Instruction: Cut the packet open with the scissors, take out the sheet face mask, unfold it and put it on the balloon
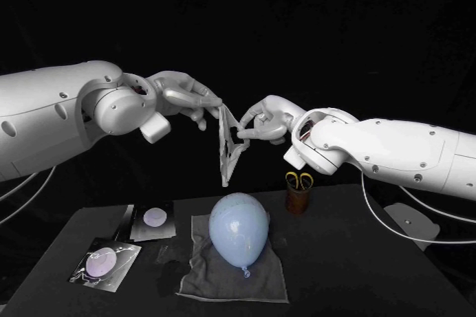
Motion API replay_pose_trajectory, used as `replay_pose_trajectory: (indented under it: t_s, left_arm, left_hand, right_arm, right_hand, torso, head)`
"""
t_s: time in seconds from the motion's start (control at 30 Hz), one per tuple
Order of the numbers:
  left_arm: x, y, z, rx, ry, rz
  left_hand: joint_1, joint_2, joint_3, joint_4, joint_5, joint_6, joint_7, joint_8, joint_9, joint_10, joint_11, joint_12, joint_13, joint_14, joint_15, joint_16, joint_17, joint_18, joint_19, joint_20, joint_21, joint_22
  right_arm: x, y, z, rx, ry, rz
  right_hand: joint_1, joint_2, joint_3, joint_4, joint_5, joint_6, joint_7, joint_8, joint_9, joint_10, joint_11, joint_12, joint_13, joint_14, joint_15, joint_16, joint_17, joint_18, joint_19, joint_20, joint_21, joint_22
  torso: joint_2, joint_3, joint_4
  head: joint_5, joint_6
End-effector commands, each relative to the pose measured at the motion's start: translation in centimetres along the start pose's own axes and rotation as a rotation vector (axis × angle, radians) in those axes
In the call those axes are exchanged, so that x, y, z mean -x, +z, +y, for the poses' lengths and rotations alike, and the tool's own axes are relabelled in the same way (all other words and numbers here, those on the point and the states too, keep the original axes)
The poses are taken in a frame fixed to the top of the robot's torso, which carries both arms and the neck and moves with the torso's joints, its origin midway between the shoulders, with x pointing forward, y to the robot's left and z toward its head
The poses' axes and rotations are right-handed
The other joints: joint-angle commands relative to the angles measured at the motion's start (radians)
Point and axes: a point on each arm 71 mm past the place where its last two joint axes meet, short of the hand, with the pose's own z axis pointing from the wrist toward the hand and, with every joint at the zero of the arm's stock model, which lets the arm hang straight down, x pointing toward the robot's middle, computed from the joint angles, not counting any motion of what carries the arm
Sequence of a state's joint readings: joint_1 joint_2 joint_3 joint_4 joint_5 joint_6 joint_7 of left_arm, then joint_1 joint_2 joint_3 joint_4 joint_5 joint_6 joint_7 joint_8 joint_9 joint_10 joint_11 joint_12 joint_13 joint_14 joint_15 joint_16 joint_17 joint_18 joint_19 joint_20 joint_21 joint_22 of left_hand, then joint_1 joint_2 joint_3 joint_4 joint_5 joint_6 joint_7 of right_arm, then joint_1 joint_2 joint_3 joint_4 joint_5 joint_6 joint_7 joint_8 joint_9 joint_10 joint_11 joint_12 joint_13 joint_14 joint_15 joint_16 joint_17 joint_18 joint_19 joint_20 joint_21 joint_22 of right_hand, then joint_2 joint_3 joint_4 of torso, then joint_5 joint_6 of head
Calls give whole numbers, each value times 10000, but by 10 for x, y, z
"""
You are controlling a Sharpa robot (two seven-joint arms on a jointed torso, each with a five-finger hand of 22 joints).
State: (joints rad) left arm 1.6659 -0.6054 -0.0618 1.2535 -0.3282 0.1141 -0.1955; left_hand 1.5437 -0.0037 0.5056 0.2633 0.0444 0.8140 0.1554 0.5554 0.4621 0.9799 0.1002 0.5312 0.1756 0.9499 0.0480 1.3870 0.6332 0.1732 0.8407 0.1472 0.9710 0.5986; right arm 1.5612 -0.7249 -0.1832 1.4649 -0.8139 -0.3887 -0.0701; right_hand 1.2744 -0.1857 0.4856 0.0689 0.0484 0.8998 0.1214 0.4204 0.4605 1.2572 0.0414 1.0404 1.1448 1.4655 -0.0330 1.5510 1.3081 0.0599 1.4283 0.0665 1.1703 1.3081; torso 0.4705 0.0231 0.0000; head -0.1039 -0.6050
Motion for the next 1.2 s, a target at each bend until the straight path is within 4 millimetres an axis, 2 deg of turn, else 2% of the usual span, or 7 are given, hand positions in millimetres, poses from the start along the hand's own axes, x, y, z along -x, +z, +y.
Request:
replay_pose_trajectory:
  t_s: [0.03,0.2,0.4,0.87,1.0,1.2]
  left_arm:
    - [-3,-1,-3,-246,-25,329]
    - [-4,-2,-3,-333,24,505]
    - [-4,-4,-3,-394,65,650]
    - [-2,-6,-2,-427,172,686]
    - [-2,-7,-2,-440,209,680]
    - [-1,-8,-1,-442,253,626]
  left_hand:
    - [22,94,102,-23,32,-61,27,74,2862,89,18,-60,-20,110,0,63,87,102,77,27,63,23]
    - [3,98,100,-13,32,-65,26,90,2921,157,15,-137,-49,310,-4,173,334,101,116,19,104,44]
    - [4,99,106,-20,32,-80,22,96,2965,196,11,-198,-71,415,-7,242,467,100,137,14,134,63]
    - [6,102,111,-26,31,-87,21,101,2993,220,9,-233,-83,450,-10,276,507,100,150,10,154,74]
    - [6,102,111,-26,31,-87,21,101,2993,220,9,-233,-83,450,-10,276,507,100,150,10,154,74]
    - [7,102,112,-29,31,-87,21,103,3000,226,9,-241,-86,454,-10,283,510,100,153,9,159,77]
  right_arm:
    - [-6,-2,-1,129,468,503]
    - [-12,-5,-7,87,713,765]
    - [-16,-9,-17,-37,986,905]
    - [-24,-16,-33,-242,1447,1386]
    - [-28,-18,-36,-220,1586,1568]
    - [-30,-20,-40,-199,1766,1644]
  right_hand:
    - [-195,-104,-242,137,2,-160,71,-146,-86,-107,43,-64,-63,916,91,-35,2116,126,-32,75,-77,1611]
    - [-369,-289,-622,362,0,-337,152,-352,-210,-217,125,-127,-145,903,168,-46,2089,140,-66,156,-159,1595]
    - [-326,-361,-939,522,-1,-512,211,-565,-328,-294,184,-129,-192,895,224,-50,2075,154,-89,224,-215,1587]
    - [-121,-341,-1090,542,0,-468,216,-621,-370,-233,189,22,-112,896,237,-44,2086,153,-78,255,-181,1600]
    - [150,-227,-1118,502,1,-370,210,-643,-400,-127,179,212,3,900,231,-35,2104,151,-63,264,-143,1612]
    - [742,145,-916,323,2,-50,122,-622,-443,118,97,603,263,920,169,-3,2171,133,-3,236,3,1651]
  torso:
    - [-4,-1,0]
    - [-8,1,0]
    - [-1,-1,-3]
    - [-2,-6,6]
    - [0,-4,11]
    - [-2,-5,7]
  head:
    - [0,-20]
    - [6,-25]
    - [1,-9]
    - [-13,-27]
    - [13,-36]
    - [14,-42]
